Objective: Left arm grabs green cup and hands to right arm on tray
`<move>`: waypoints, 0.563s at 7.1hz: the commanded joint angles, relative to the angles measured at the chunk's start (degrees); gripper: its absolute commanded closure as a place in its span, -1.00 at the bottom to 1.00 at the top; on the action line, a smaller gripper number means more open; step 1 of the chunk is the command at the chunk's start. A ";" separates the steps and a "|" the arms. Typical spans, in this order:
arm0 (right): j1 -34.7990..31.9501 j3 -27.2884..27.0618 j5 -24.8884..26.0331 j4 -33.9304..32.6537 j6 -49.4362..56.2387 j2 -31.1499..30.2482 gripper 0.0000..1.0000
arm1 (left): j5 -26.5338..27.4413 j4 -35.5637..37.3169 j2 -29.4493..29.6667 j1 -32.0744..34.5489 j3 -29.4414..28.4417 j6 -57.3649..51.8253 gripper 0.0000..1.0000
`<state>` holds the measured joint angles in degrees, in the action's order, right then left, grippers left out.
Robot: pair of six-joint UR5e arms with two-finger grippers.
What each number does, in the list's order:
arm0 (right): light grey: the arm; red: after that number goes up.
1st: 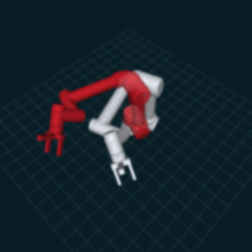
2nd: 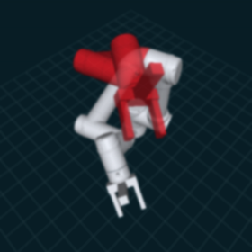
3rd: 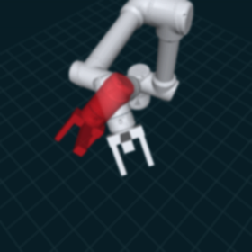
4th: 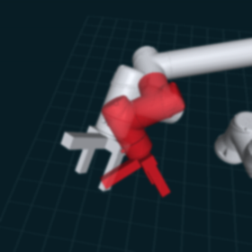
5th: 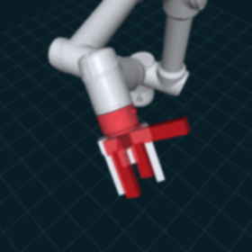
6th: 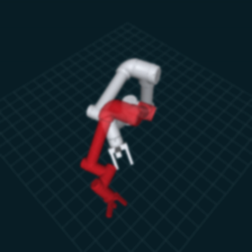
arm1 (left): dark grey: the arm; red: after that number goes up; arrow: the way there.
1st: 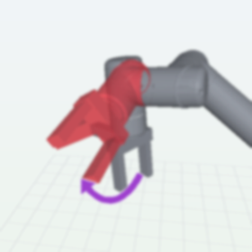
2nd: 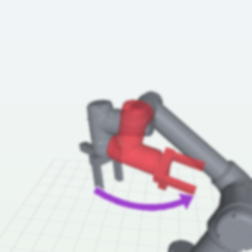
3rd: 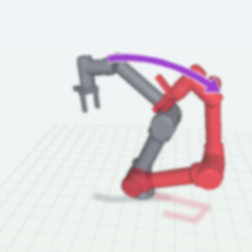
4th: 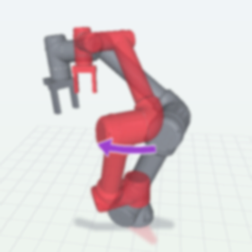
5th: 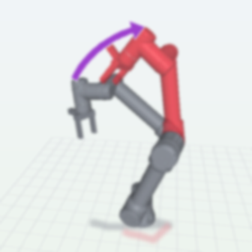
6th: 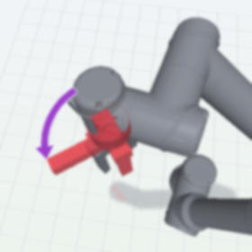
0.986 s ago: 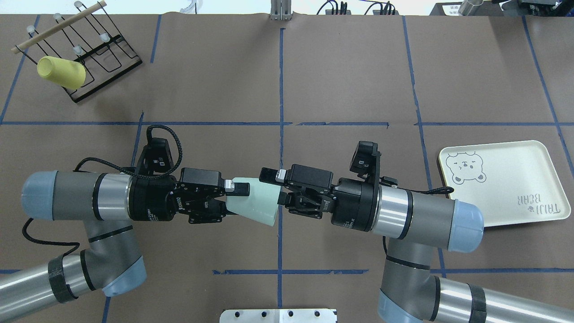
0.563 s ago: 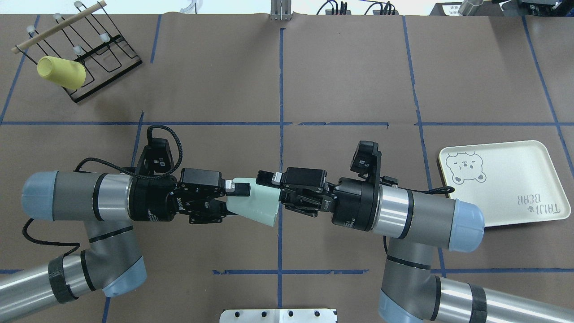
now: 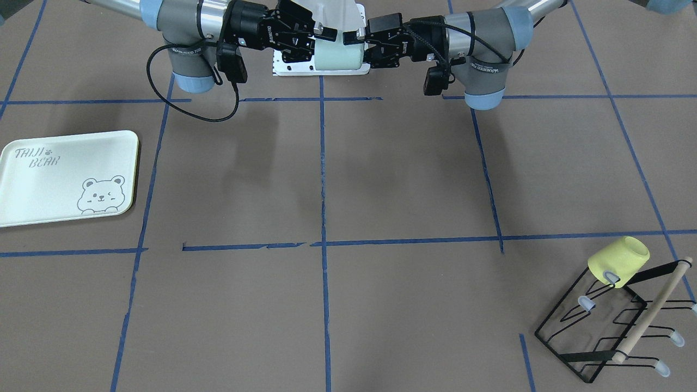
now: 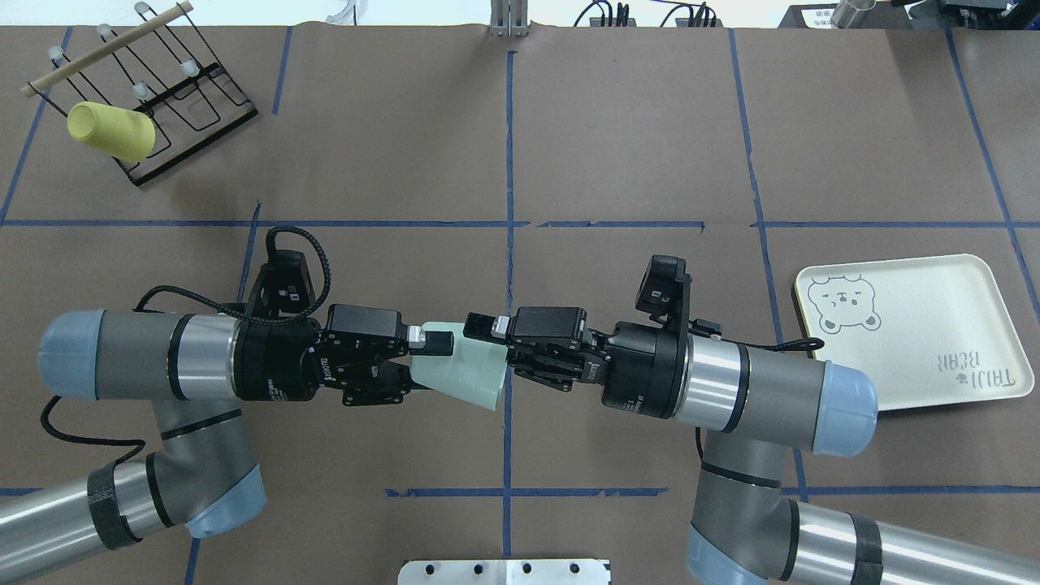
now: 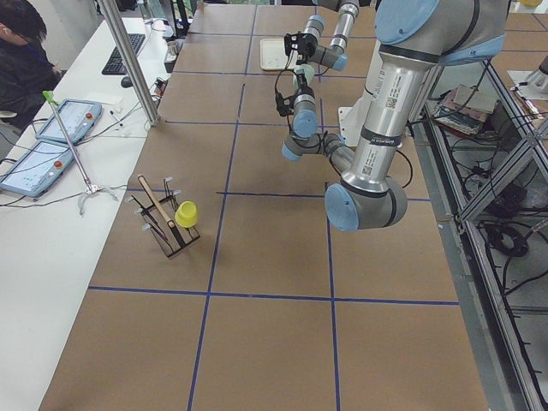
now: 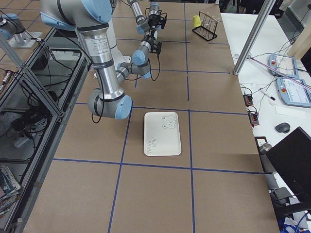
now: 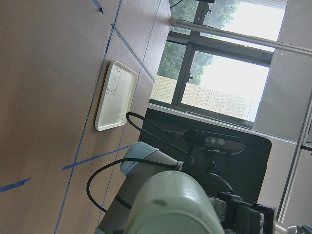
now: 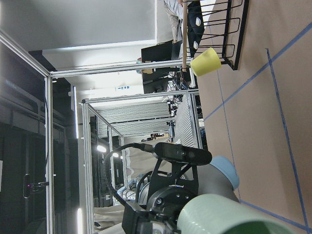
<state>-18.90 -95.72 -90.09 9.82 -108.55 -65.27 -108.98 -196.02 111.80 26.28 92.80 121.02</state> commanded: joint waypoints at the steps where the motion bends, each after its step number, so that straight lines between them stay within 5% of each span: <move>1: 0.00 0.00 0.00 0.03 0.00 0.06 0.52 | 0.00 0.02 0.09 0.00 0.02 0.00 0.52; 2: 0.00 0.00 0.00 -0.06 0.00 -0.03 0.94 | 0.09 0.02 0.09 0.00 0.02 0.00 0.31; 3: -0.44 0.00 0.17 -0.50 0.00 0.06 1.00 | 0.09 0.28 0.09 0.00 0.10 0.00 -0.99; 4: -0.53 0.00 0.00 -0.59 0.00 0.06 1.00 | 0.17 0.37 0.00 0.26 -0.07 0.00 -1.00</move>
<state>-19.27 -95.73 -89.99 9.46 -108.54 -65.20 -108.91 -195.77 111.83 26.32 92.79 121.03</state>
